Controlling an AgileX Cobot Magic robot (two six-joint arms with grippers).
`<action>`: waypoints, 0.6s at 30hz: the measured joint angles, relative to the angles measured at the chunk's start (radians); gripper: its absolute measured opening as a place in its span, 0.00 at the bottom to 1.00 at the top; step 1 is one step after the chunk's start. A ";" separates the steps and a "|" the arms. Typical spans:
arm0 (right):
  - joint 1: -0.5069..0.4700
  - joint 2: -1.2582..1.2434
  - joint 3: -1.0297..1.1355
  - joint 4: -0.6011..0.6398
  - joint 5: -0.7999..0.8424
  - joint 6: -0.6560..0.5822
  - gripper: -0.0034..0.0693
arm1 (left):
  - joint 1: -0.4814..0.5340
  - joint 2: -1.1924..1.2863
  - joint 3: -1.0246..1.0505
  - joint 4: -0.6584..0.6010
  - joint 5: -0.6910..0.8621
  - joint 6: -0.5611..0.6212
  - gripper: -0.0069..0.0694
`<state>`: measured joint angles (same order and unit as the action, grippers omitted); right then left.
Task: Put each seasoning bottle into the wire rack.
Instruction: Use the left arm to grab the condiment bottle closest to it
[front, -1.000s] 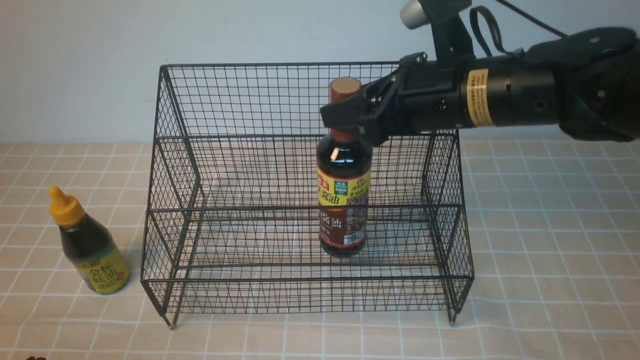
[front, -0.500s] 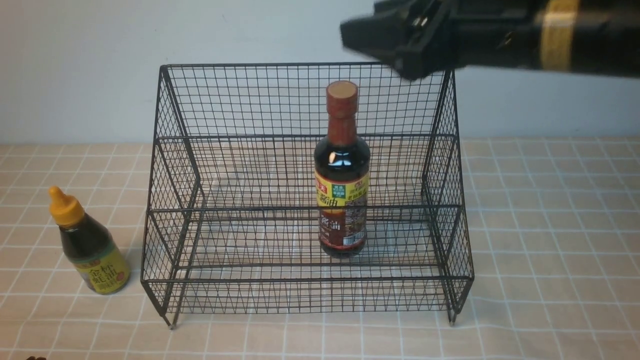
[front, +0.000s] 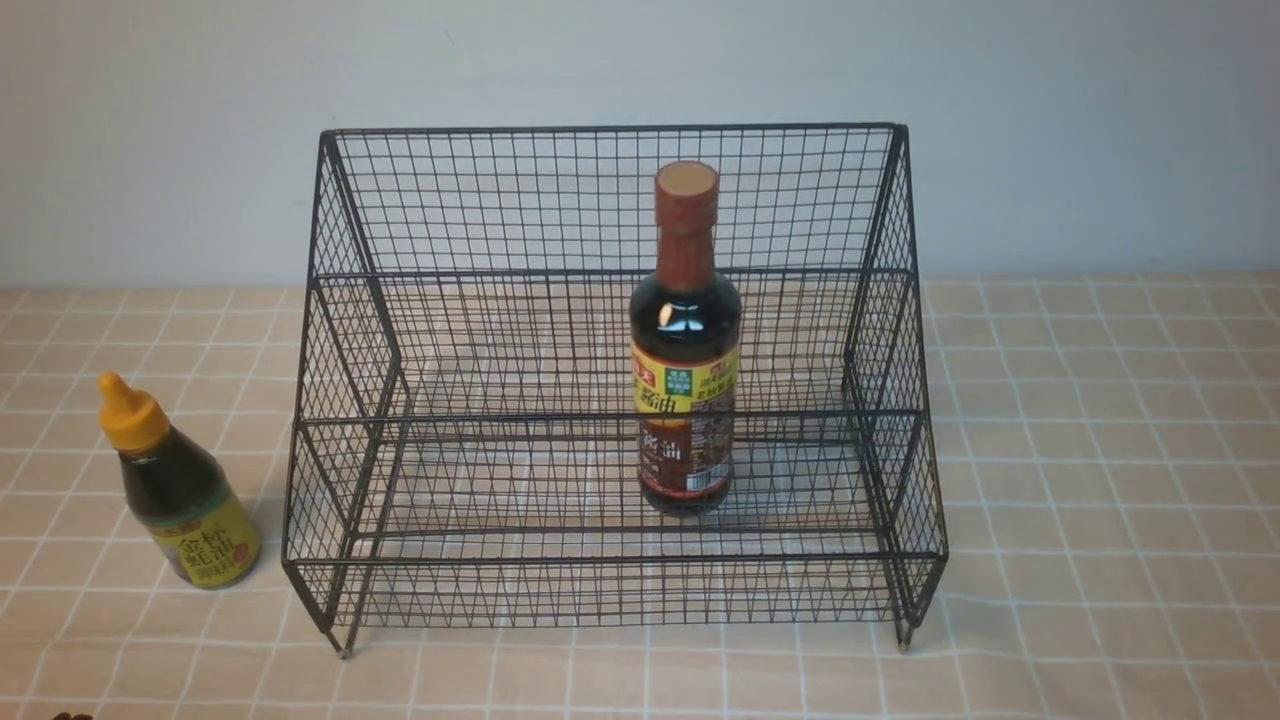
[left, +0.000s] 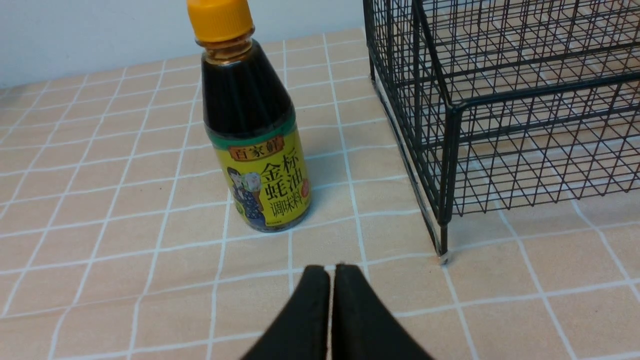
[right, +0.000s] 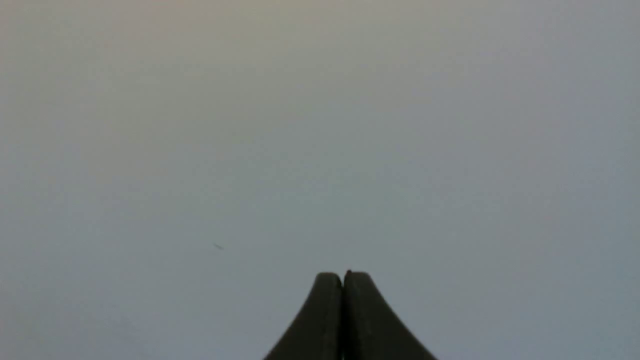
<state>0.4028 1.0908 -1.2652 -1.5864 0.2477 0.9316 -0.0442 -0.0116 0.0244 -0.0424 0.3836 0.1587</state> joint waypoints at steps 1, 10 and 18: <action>0.000 -0.015 0.003 0.078 0.061 -0.014 0.03 | 0.000 0.000 0.000 0.000 0.000 0.000 0.08; 0.000 -0.138 0.011 1.176 0.874 -0.608 0.03 | 0.000 0.000 0.000 0.000 0.000 0.000 0.08; 0.000 -0.188 0.022 1.711 0.673 -0.940 0.03 | 0.000 0.000 0.000 0.000 0.000 0.000 0.08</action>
<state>0.4028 0.9031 -1.2434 0.1241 0.9203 -0.0079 -0.0442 -0.0116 0.0244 -0.0424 0.3836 0.1587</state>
